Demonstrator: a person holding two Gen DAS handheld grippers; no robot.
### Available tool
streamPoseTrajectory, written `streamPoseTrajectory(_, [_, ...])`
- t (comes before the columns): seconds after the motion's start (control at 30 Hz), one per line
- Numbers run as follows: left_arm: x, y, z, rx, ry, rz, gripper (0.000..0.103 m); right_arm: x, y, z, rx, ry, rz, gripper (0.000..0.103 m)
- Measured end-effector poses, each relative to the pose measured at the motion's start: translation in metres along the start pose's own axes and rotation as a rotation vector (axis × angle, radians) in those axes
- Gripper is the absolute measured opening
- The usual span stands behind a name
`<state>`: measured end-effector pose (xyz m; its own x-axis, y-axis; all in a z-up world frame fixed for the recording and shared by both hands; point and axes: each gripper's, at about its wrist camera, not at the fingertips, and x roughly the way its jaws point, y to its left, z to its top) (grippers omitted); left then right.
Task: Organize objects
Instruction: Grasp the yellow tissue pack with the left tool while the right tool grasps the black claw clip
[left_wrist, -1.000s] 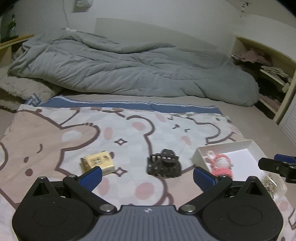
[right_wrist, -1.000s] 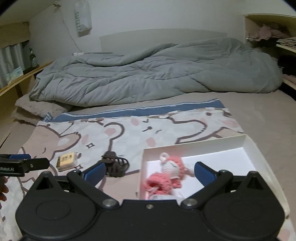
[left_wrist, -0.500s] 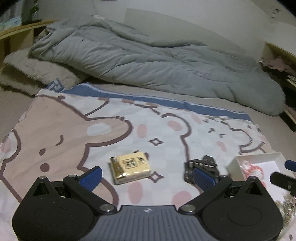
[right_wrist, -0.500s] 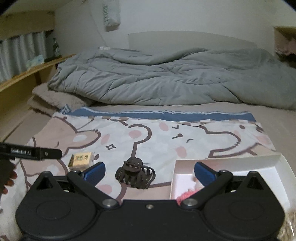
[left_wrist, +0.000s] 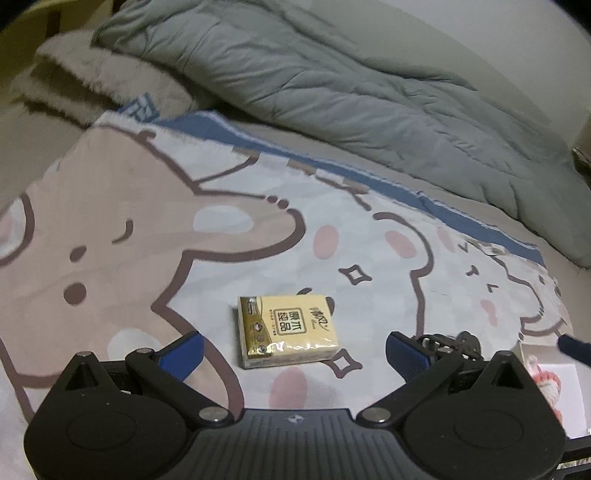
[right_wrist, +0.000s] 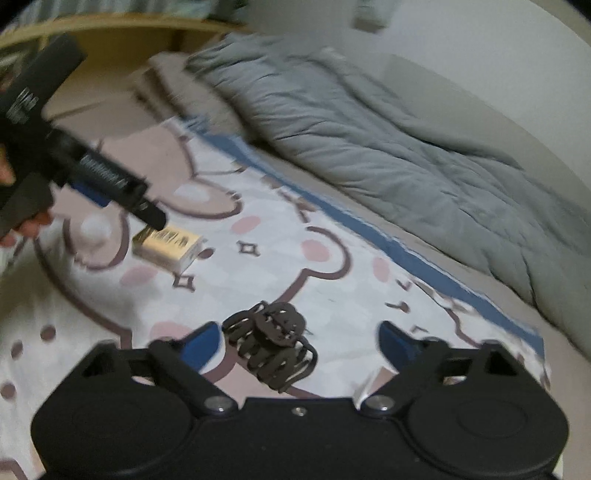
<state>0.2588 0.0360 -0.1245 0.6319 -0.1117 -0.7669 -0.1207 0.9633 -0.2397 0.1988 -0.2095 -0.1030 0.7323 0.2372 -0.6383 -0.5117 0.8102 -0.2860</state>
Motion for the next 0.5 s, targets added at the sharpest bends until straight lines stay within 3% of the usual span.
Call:
streamPoseTrajectory(0.23, [0.02,0.009,0.0,-0.091,0.05,-0.04,0.103,0.038,-0.005,0.004,-0.055,0.044,0.089,0.068])
streamPoseTrajectory(0.5, [0.036,0.012,0.003,-0.108,0.045,-0.024,0.103,0.072,-0.013,0.002,-0.073,0.076,0.198,0.062])
